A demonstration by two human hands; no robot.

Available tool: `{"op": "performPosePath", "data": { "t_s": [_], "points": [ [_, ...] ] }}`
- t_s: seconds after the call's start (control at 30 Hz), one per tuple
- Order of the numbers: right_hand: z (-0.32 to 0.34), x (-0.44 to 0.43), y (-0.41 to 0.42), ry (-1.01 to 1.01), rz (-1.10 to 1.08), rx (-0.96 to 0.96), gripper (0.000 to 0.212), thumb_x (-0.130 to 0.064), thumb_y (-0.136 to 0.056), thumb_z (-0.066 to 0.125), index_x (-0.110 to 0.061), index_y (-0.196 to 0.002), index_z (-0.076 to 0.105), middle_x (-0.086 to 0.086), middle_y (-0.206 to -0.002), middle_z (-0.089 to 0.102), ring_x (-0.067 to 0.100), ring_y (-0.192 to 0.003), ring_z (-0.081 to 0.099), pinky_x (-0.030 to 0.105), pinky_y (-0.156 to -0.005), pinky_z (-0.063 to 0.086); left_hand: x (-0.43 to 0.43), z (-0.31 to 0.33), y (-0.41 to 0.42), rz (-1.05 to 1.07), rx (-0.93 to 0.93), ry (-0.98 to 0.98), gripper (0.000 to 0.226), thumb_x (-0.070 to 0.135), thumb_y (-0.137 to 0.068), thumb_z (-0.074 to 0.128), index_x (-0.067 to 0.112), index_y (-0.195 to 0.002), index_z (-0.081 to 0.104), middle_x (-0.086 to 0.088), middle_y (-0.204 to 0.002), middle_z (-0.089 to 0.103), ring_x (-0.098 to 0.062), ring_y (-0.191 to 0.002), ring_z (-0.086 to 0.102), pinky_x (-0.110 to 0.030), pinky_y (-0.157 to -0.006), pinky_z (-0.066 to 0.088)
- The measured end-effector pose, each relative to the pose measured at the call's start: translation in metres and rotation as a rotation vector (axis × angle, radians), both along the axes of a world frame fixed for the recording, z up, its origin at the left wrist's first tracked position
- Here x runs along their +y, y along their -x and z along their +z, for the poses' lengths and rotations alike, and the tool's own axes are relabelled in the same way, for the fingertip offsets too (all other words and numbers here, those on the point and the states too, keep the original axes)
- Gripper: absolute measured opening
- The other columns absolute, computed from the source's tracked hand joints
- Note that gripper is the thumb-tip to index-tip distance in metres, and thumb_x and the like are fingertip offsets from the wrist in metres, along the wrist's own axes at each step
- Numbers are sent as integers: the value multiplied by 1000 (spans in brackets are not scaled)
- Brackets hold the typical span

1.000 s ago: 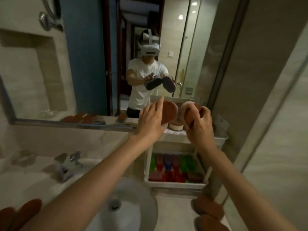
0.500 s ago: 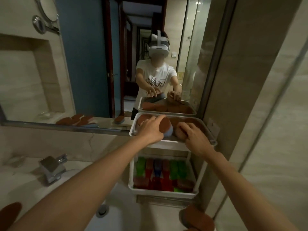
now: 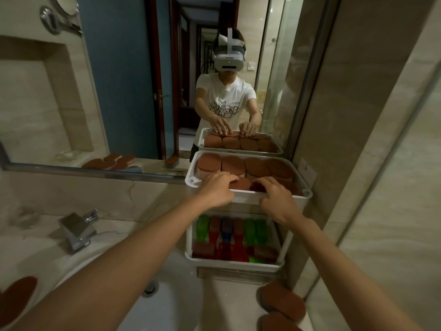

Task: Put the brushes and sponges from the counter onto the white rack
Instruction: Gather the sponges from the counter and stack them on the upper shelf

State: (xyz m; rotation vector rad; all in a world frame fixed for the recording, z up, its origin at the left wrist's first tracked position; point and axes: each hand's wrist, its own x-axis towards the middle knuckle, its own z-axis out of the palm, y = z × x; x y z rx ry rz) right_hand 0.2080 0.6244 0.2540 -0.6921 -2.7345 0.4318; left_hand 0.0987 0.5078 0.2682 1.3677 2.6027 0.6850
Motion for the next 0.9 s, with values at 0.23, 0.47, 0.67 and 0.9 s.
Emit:
{"op": "performPosePath", "data": {
  "t_s": [0.23,0.47,0.67,0.9],
  "points": [
    [-3,-35,2,44,-31,331,42,-1,-81,53,-9,-122,56,8,-126,55,23,-118,51,35,-102,44,-20,5,-10,25,-14,-83,57,2,-83,48,16,-137,38,-11,-150,36,-23,-147,15,-42,-121,-7],
    [-30,-150,33,99,110,588,34,-2,-71,48,-1,-102,63,15,-103,63,25,-86,61,30,-76,51,-117,-18,2,265,-94,-368,33,4,-88,47,11,-118,59,-9,-124,62,-27,-119,54,-42,-108,37],
    [-98,-288,71,423,147,245,34,-1,-80,52,-5,-111,63,12,-110,67,28,-98,63,32,-88,47,-260,-100,29,603,-292,-321,31,3,-90,42,6,-115,61,-12,-120,65,-28,-114,58,-31,-98,44],
    [-187,-420,77,424,185,-491,66,-45,-89,54,-12,-139,26,15,-133,44,36,-120,50,42,-99,43,-415,-186,39,839,-407,24,35,8,-90,47,8,-125,56,-12,-131,59,-29,-121,52,-31,-97,40]
  ]
}}
